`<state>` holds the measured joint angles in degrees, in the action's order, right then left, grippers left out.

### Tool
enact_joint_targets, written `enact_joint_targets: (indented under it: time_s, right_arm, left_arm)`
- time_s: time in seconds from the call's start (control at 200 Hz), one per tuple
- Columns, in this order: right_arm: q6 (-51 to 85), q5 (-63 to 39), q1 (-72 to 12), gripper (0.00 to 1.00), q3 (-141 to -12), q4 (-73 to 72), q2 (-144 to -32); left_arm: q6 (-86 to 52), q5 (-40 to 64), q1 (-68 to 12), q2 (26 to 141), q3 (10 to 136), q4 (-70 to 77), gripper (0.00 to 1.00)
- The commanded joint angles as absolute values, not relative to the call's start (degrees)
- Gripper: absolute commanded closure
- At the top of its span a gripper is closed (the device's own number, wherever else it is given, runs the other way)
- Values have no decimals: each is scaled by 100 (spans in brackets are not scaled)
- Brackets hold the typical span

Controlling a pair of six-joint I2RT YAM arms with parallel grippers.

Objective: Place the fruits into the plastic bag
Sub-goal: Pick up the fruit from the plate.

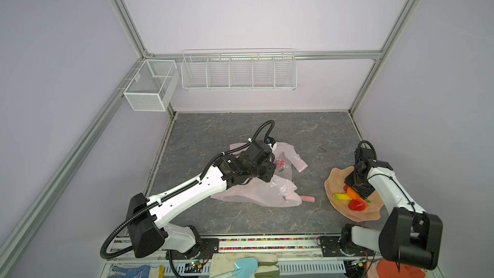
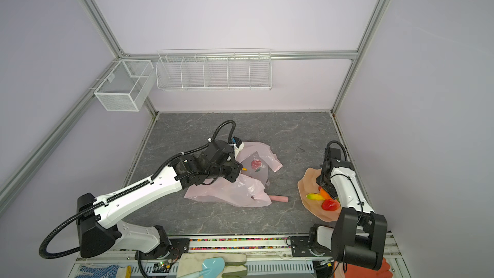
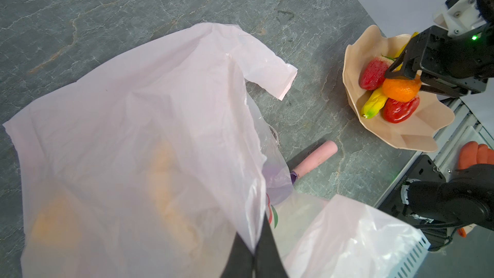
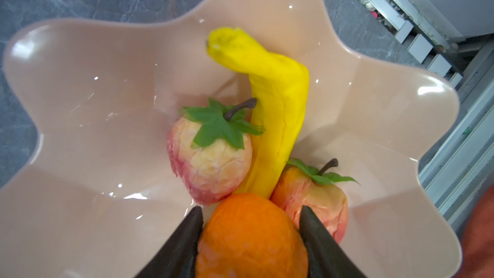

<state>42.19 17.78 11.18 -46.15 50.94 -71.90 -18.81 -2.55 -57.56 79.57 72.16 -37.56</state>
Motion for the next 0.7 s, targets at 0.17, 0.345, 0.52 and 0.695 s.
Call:
enact_joint_targets:
  time_s: [0.17,0.345,0.52,0.695]
  right_arm:
    - [4277,1483,1138,53,-4499,5173,-6901]
    - [4271,1148,1134,56,-4695,5209,-6475]
    - [4221,458,1135,56,-4779,4930,-5988]
    - [4190,-466,1141,57,-4676,4311,-5692]
  left_arm:
    - [-1855,-284,-5774,7949,7309,-3797,100]
    - [-1863,-279,-5774,7963,7324,-3788,100]
    - [-1881,-271,-5774,7963,7309,-3753,100]
    - [-1883,-261,-5783,7956,7295,-3761,100]
